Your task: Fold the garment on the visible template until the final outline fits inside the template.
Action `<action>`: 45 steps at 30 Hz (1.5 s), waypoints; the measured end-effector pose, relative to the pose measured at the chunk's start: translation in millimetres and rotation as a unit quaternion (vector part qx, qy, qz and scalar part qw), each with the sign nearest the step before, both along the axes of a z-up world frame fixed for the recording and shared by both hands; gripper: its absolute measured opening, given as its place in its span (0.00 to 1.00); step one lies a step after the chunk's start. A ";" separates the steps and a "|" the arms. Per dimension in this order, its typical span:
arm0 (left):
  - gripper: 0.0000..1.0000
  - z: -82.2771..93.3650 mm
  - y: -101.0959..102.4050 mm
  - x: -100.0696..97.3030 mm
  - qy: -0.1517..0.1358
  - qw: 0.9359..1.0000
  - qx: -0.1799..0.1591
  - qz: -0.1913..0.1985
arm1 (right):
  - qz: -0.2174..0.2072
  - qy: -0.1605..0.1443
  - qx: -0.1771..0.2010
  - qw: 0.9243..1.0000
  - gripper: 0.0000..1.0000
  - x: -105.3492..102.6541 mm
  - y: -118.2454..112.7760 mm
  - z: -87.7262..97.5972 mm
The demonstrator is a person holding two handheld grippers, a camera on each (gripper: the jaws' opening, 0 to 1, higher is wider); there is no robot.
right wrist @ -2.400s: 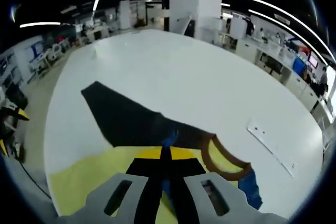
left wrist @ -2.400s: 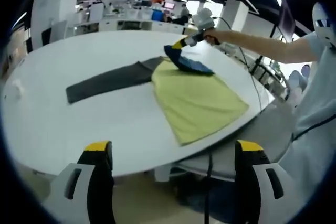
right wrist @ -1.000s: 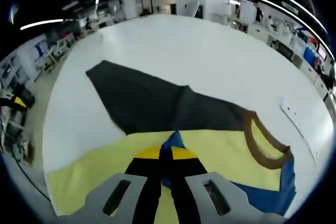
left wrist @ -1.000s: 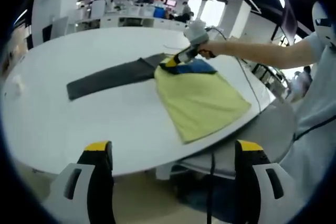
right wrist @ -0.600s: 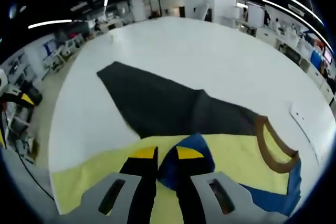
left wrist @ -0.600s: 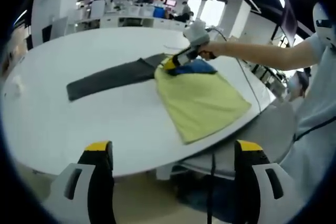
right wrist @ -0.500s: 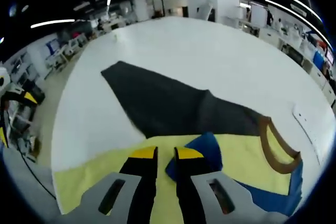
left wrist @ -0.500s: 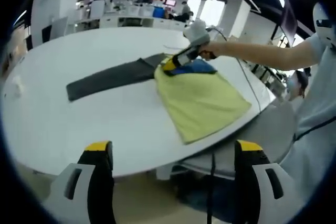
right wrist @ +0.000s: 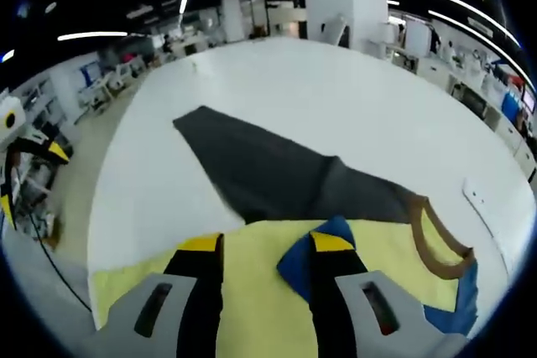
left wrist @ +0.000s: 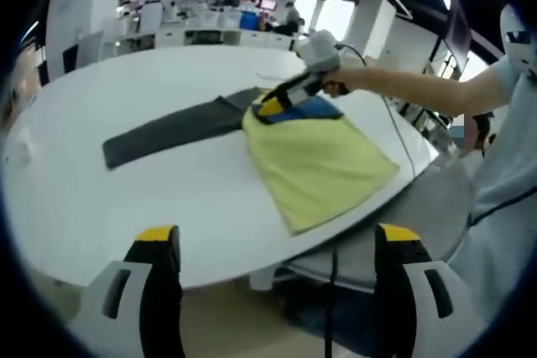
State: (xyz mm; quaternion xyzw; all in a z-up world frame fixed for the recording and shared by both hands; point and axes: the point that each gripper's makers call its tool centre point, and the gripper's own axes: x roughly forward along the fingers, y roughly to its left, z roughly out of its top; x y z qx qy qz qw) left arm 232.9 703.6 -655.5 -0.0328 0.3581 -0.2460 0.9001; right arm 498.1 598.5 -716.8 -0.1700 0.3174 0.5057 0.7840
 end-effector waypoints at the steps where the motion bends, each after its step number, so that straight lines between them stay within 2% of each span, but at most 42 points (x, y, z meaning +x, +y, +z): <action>1: 0.93 0.1 -0.1 0.2 0.000 1.000 0.000 0.000 | -0.002 -0.001 0.000 1.000 0.46 0.5 -1.4 0.4; 4: 0.93 1.4 -1.0 1.5 -0.001 1.000 0.002 -0.001 | -0.010 0.000 -0.006 1.000 0.55 2.4 -8.3 -1.2; 8: 0.93 2.7 -2.3 3.3 -0.002 1.000 0.003 -0.006 | -0.019 -0.002 -0.005 1.000 0.57 3.6 -17.3 -0.1; 13: 0.93 4.5 -3.6 6.0 -0.004 1.000 0.005 -0.008 | -0.026 -0.008 -0.004 1.000 0.70 4.8 -29.1 2.2; 18: 0.93 4.3 -8.8 8.4 -0.003 1.000 0.005 -0.015 | -0.038 -0.009 -0.002 0.999 0.74 7.2 -40.1 2.6; 23: 0.93 6.5 -10.6 10.0 -0.005 1.000 0.006 -0.019 | -0.040 -0.010 -0.005 0.999 0.83 6.0 -48.2 1.0; 30: 0.93 6.3 -12.7 9.5 -0.004 1.000 0.008 -0.022 | -0.038 -0.011 0.001 0.999 0.90 1.0 -56.0 5.7; 34: 0.93 6.6 -13.6 9.3 -0.004 1.000 0.009 -0.022 | -0.041 -0.018 -0.004 0.999 1.00 1.0 -60.6 5.7; 40: 0.93 9.6 -15.5 9.4 -0.008 1.000 0.010 -0.024 | -0.060 -0.018 -0.003 0.998 1.00 -0.1 -69.7 5.2; 42: 0.93 10.1 -16.2 9.4 -0.009 1.000 0.010 -0.025 | -0.054 -0.040 -0.008 0.998 1.00 -1.0 -69.1 6.5; 45: 0.93 10.3 -16.3 9.0 -0.010 1.000 0.010 -0.025 | -0.049 -0.036 -0.006 0.998 1.00 -1.6 -65.2 1.7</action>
